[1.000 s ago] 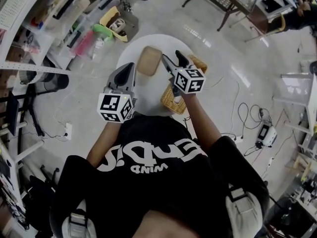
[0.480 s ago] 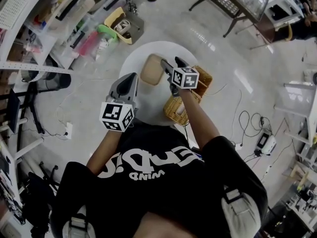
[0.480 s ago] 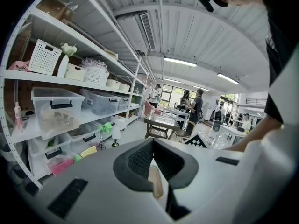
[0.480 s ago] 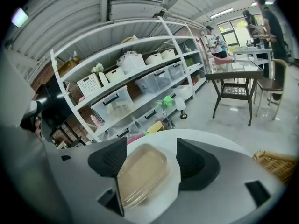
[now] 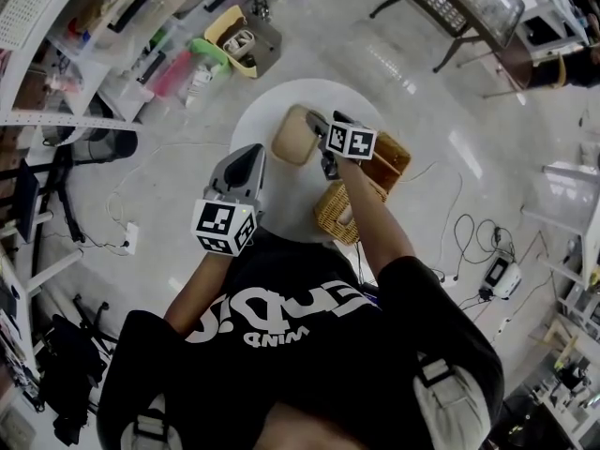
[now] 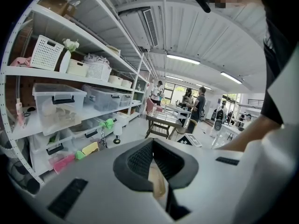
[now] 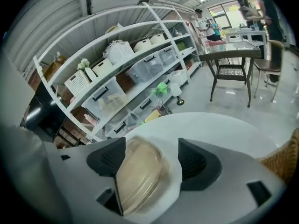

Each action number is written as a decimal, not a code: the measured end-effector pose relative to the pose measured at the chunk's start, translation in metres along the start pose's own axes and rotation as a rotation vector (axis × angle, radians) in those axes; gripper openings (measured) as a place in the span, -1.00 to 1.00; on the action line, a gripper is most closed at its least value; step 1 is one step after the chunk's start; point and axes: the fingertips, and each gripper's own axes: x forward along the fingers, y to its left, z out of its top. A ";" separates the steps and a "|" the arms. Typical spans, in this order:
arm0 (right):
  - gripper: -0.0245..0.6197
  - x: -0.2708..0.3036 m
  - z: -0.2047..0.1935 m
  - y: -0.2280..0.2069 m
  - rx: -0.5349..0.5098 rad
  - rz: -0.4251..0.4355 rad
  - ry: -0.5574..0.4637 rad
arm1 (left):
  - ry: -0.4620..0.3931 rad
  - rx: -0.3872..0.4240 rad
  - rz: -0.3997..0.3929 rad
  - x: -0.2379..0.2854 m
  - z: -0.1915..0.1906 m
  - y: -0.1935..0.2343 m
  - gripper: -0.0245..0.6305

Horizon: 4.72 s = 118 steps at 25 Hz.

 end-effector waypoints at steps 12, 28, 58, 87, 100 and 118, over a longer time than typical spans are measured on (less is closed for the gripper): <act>0.07 0.018 -0.024 -0.011 0.090 -0.037 0.090 | 0.004 -0.015 0.005 -0.002 -0.002 0.004 -0.93; -0.40 -0.001 -0.007 -0.003 -0.017 -0.071 0.039 | 0.004 -0.022 -0.023 0.005 -0.004 0.000 -0.93; -0.80 -0.169 0.076 0.120 -0.056 0.151 -0.312 | -0.116 -0.009 -0.042 -0.034 0.022 -0.033 -0.93; -0.81 -0.305 0.022 0.124 -0.359 0.021 -0.582 | -0.210 0.067 -0.046 -0.064 0.041 -0.064 -0.93; -0.81 -0.293 0.027 0.109 -0.317 -0.019 -0.580 | -0.207 0.072 -0.046 -0.062 0.043 -0.063 -0.93; -0.81 -0.293 0.025 0.116 -0.307 0.001 -0.573 | -0.195 0.061 -0.050 -0.061 0.039 -0.062 -0.93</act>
